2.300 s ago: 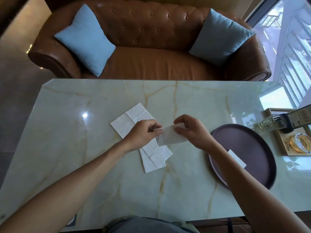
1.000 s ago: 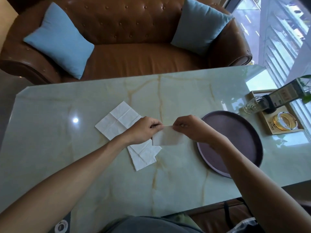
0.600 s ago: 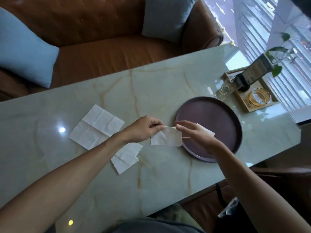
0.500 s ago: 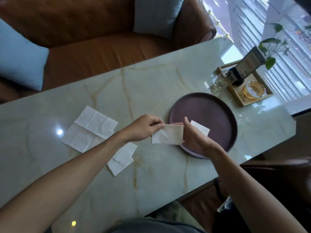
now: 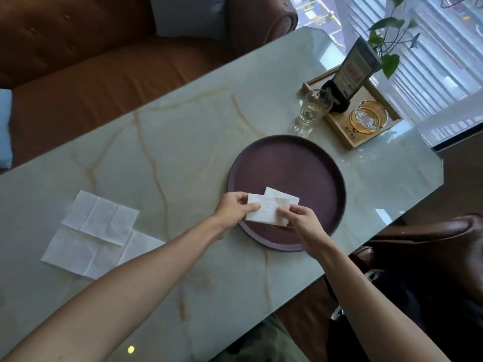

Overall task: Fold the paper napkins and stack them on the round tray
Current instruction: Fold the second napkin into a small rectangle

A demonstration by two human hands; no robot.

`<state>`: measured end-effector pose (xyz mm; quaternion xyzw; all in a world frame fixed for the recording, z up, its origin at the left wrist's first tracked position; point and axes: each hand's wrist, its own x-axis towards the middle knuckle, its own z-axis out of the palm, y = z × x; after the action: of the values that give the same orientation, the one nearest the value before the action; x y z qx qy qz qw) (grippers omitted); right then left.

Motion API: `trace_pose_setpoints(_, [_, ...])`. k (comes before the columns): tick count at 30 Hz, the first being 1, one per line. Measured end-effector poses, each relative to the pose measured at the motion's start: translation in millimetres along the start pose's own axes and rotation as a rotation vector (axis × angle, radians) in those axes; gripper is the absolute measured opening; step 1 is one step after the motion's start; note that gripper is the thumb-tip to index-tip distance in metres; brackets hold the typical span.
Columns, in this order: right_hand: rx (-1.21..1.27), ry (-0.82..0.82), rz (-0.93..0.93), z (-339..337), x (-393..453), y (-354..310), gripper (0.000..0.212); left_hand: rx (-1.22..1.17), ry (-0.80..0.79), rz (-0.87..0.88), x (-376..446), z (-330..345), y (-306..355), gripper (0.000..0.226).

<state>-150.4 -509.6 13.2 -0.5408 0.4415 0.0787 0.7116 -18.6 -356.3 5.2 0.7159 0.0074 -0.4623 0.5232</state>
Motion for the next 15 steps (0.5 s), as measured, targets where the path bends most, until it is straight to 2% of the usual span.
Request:
trace_pose_setpoints(2, [-0.009, 0.092, 0.028, -7, 13, 4, 0.018, 0.035, 0.013, -0.002, 15, 13, -1, 0.017])
trace_pose_setpoints(6, [-0.033, 0.186, 0.053, -16, 33, 11, 0.015, 0.189, 0.063, 0.026, 45, 30, -2, 0.011])
trace_pose_setpoints(12, [-0.103, 0.282, 0.069, -24, 53, 18, 0.025, 0.344, 0.154, 0.008, 74, 40, -10, 0.014])
trace_pose_setpoints(15, [-0.143, 0.314, 0.066, -26, 59, 22, 0.021, 0.369, 0.158, -0.005, 80, 42, -13, 0.017])
